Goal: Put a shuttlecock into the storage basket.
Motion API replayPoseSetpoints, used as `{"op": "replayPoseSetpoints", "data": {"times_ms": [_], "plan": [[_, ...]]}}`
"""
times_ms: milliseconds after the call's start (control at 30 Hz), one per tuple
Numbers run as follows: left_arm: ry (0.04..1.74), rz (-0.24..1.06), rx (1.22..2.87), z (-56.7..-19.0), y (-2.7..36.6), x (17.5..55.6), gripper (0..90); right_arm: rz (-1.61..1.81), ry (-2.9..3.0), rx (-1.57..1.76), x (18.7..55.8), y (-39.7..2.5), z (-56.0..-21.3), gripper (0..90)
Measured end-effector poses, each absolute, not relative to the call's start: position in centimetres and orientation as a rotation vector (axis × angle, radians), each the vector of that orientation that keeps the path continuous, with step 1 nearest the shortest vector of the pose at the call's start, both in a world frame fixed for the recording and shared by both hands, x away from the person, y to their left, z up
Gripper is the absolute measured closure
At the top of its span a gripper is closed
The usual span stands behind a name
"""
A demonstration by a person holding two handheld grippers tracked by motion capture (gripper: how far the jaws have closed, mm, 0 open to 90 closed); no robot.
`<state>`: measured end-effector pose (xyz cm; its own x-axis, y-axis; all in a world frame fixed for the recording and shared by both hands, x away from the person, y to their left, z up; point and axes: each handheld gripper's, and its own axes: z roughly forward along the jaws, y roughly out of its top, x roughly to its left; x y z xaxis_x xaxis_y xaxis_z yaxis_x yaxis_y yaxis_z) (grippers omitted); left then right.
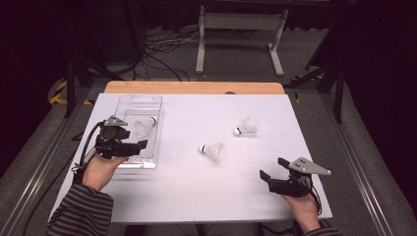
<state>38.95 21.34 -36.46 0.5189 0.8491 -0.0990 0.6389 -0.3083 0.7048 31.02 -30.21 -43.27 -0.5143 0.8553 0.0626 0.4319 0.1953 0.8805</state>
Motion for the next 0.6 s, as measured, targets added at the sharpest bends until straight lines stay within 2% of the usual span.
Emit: {"op": "replayPoseSetpoints", "data": {"times_ms": [600], "plan": [[1.187, 0.405, 1.992, -37.1, 22.7, 36.7, 25.8, 1.266, 2.029, 1.203, 31.0, -30.2, -43.3, 14.4]]}}
